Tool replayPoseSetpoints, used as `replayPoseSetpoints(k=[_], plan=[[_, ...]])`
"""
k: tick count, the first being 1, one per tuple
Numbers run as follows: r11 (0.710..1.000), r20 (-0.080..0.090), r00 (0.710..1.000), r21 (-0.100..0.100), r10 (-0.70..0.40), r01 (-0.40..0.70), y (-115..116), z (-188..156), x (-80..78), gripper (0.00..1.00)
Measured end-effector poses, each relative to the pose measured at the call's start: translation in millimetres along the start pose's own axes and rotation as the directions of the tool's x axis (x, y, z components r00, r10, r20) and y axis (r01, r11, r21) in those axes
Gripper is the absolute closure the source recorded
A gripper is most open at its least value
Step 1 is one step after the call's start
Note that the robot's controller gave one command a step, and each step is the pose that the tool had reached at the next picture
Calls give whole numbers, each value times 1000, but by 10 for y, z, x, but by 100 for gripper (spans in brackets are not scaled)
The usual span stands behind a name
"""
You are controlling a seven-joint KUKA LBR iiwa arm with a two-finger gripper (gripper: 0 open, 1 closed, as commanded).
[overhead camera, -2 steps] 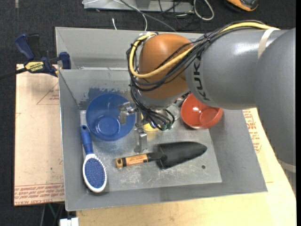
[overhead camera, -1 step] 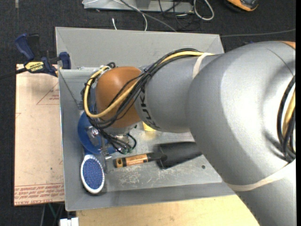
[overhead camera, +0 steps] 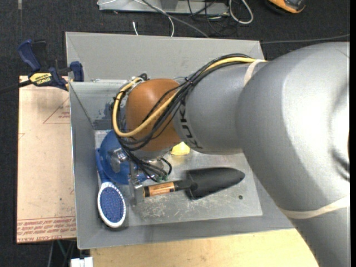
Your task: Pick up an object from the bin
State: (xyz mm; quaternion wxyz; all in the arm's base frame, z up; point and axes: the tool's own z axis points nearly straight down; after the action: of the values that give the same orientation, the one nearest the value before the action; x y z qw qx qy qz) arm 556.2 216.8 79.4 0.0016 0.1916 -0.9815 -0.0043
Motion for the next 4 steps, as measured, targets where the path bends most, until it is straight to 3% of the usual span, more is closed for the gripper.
replayPoseSetpoints(k=[1, 2, 3, 4], plan=[[986, 2, 986, 2, -165, 165, 32, 68, 249, 0], [981, 27, 981, 25, -192, 191, 300, -48, 466, 100], [981, 27, 981, 25, -191, 190, 300, -47, 466, 100], [984, 14, 985, 54, -174, 173, 341, 81, 507, 0]])
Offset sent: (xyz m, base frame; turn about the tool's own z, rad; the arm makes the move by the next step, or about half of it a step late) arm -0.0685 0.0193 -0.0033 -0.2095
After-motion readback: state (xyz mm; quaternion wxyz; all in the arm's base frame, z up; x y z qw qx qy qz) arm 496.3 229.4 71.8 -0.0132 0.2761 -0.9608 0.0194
